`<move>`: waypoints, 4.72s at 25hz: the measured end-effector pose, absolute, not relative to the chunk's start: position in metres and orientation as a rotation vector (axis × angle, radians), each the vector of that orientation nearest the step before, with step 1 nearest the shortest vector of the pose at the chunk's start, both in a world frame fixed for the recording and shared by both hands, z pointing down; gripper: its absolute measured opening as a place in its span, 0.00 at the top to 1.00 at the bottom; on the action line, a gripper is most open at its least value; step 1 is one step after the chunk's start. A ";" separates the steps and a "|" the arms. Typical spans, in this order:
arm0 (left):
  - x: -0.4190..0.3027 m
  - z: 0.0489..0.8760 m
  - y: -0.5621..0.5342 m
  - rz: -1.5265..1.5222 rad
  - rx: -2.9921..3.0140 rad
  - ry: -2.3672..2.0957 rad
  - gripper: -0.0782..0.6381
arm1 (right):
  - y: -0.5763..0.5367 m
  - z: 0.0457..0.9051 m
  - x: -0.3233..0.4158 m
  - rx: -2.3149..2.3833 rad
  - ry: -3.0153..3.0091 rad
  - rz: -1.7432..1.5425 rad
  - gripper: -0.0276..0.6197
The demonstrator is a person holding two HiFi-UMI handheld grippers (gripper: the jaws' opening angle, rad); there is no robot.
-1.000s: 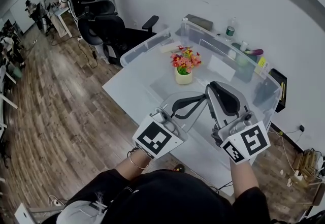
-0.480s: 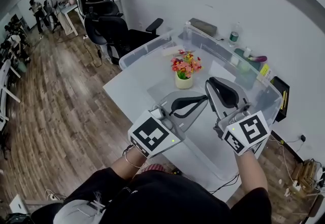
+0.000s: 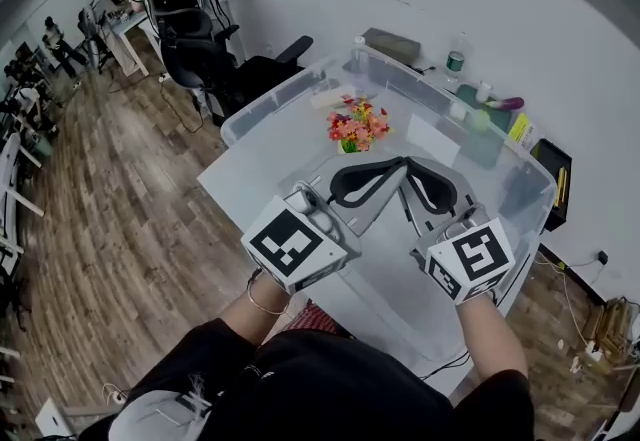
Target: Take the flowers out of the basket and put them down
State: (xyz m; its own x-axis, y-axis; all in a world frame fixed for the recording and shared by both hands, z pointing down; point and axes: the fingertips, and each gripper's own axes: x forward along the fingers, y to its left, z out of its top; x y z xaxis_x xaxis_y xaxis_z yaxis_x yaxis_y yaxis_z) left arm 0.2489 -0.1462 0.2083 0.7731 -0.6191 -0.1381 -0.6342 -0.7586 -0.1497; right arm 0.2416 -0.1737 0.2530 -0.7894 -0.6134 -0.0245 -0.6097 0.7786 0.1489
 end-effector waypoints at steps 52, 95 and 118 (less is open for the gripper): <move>0.177 0.263 -0.257 -0.060 -2.697 0.882 0.89 | -0.208 0.292 0.247 1.066 -2.807 -0.284 0.78; 0.150 0.256 -0.268 0.160 -2.820 1.034 0.89 | -0.301 0.234 0.196 1.071 -2.828 -0.285 0.64; 0.153 0.256 -0.272 0.134 -2.819 1.023 0.89 | -0.350 0.387 0.191 1.080 -2.725 0.095 0.55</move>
State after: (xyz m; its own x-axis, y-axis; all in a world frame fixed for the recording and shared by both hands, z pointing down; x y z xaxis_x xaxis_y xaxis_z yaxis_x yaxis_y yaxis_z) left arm 0.1525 -0.2719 0.2559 0.7649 -0.6307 -0.1312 -0.6431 -0.7591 -0.1009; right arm 0.1915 -0.3501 0.3868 -0.7099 -0.6703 0.2163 -0.6837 0.7295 0.0168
